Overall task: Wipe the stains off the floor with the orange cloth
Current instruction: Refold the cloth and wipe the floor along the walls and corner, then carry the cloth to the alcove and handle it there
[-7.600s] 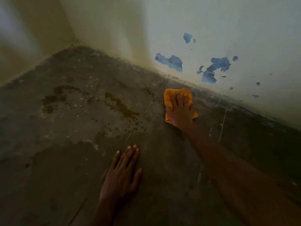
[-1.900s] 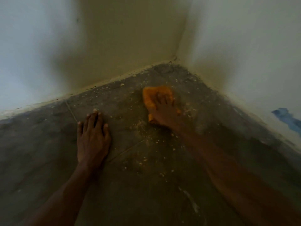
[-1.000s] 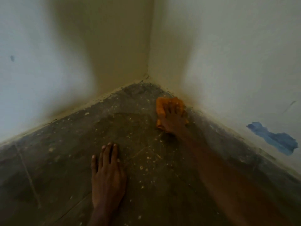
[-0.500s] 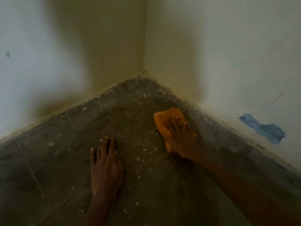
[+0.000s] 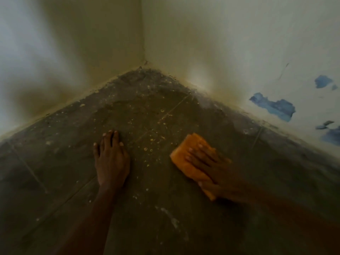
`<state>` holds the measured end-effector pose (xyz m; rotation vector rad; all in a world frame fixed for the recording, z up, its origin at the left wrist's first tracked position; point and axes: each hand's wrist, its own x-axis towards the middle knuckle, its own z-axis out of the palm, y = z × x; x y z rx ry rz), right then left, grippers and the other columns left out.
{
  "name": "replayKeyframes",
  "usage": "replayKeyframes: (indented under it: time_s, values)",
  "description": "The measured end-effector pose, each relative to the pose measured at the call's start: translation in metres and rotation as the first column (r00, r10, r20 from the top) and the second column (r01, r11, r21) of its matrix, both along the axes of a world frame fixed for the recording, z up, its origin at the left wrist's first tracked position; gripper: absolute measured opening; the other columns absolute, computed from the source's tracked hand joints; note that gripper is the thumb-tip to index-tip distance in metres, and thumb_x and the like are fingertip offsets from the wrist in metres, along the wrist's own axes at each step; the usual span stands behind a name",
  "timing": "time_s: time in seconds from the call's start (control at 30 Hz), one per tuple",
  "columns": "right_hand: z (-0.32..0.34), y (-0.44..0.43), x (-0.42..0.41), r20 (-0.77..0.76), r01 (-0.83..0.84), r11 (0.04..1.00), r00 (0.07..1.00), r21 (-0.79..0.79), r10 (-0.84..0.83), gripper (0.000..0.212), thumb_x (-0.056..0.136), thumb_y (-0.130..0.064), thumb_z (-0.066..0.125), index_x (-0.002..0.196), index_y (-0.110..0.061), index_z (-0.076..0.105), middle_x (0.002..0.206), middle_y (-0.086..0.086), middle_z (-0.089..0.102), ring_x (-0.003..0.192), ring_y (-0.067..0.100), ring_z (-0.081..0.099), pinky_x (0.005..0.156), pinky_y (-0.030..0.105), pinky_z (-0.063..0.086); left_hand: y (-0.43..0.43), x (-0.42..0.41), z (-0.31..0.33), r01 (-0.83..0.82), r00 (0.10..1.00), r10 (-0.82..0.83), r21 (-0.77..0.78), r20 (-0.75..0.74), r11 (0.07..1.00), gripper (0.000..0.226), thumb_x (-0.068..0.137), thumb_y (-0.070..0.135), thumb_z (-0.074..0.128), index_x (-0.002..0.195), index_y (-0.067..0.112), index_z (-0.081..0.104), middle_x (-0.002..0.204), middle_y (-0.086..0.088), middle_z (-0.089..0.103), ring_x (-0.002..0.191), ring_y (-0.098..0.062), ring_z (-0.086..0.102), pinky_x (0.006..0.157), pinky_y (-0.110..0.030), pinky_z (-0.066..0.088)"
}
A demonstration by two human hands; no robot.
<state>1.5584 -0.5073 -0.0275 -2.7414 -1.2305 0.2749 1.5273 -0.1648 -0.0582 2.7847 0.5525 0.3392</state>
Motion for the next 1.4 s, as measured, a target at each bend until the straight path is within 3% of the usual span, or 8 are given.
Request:
replayKeyframes:
  time_s: [0.2,0.47,0.57,0.67,0.9,1.0,1.1,1.4]
  values:
    - [0.0,-0.061,0.065,0.047,0.641,0.764,0.768,-0.077,-0.639,0.082,0.089,-0.076,0.006,0.155,-0.032,-0.011,0.166,0.001,-0.014,0.152,0.029,-0.017,0.121,0.059,-0.001,0.0,0.003,-0.002,0.007,0.999,-0.008,0.031,0.033,0.999,0.048,0.103,0.029,0.029,0.147,0.01,0.035,0.154,-0.012,0.034,0.144,-0.029,0.028,0.119,-0.052,0.017]
    - [-0.01,-0.042,-0.098,-0.022,0.13,0.989,0.991,0.072,-0.129,0.071,0.095,-0.066,0.027,0.156,-0.043,-0.001,0.164,-0.018,-0.013,0.151,0.01,-0.02,0.122,0.041,-0.009,-0.011,-0.011,0.015,0.029,1.0,-0.028,-0.063,0.01,0.998,0.054,0.098,0.041,0.041,0.142,0.009,0.042,0.149,-0.014,0.04,0.14,-0.032,0.033,0.12,-0.051,0.018]
    - [-0.011,-0.042,-0.107,-0.199,0.585,0.683,0.804,0.437,-0.561,0.068,0.093,-0.056,0.043,0.154,-0.029,0.029,0.162,-0.001,0.026,0.15,0.019,0.017,0.119,0.041,0.019,-0.038,-0.04,0.021,0.076,0.995,-0.07,-0.091,0.067,0.993,0.041,0.098,0.038,0.045,0.128,0.013,0.056,0.141,-0.012,0.047,0.138,-0.032,0.032,0.119,-0.052,0.017]
    - [-0.01,-0.039,-0.104,-0.195,0.847,0.433,0.501,0.307,-0.843,0.064,0.089,-0.042,0.061,0.144,-0.014,0.044,0.139,0.016,0.052,0.128,0.036,0.046,0.106,0.046,0.039,-0.096,-0.073,0.031,0.108,0.993,-0.096,-0.19,0.069,0.976,0.037,0.098,0.044,0.04,0.111,0.02,0.065,0.133,-0.008,0.052,0.134,-0.033,0.034,0.115,-0.057,0.02]
    - [0.026,-0.038,-0.076,-0.728,0.922,0.386,0.279,0.021,-0.626,0.039,0.078,-0.025,0.079,0.11,-0.006,0.068,0.098,0.01,0.071,0.087,0.024,0.068,0.066,0.032,0.053,-0.211,-0.09,0.067,-0.144,0.948,-0.036,-0.526,-0.316,0.838,0.046,0.081,0.05,0.063,0.118,0.025,0.06,0.13,-0.005,0.053,0.13,-0.032,0.038,0.112,-0.052,0.024]
    - [0.055,-0.037,-0.083,-0.9,0.95,0.311,0.107,-0.033,-0.422,0.048,0.074,-0.012,0.076,0.121,-0.008,0.064,0.106,0.017,0.072,0.093,0.032,0.071,0.079,0.045,0.061,-0.213,-0.1,0.091,-0.233,0.965,0.037,-0.786,-0.258,0.573,0.029,0.077,0.037,0.067,0.098,0.018,0.062,0.092,0.002,0.066,0.09,-0.017,0.063,0.083,-0.037,0.052]
    - [0.097,-0.037,-0.112,-0.958,0.948,0.305,-0.003,-0.094,-0.288,0.046,0.081,-0.005,0.071,0.126,-0.007,0.061,0.113,0.02,0.072,0.103,0.037,0.07,0.092,0.054,0.055,-0.205,-0.128,0.144,-0.214,0.965,-0.043,-0.868,-0.26,0.448,0.01,0.083,0.029,0.065,0.088,0.022,0.06,0.077,0.007,0.062,0.071,-0.009,0.061,0.054,-0.022,0.044]
    - [0.376,-0.042,-0.232,-0.988,0.963,0.223,-0.146,-0.153,-0.048,0.062,0.054,-0.012,0.084,0.114,-0.012,0.067,0.104,0.013,0.075,0.086,0.025,0.074,0.061,0.034,0.06,-0.197,-0.224,0.416,-0.353,0.925,-0.104,-0.929,-0.365,0.112,0.054,0.095,0.026,0.058,0.14,0.009,0.034,0.127,-0.01,0.053,0.096,-0.016,0.061,0.057,-0.014,0.051]
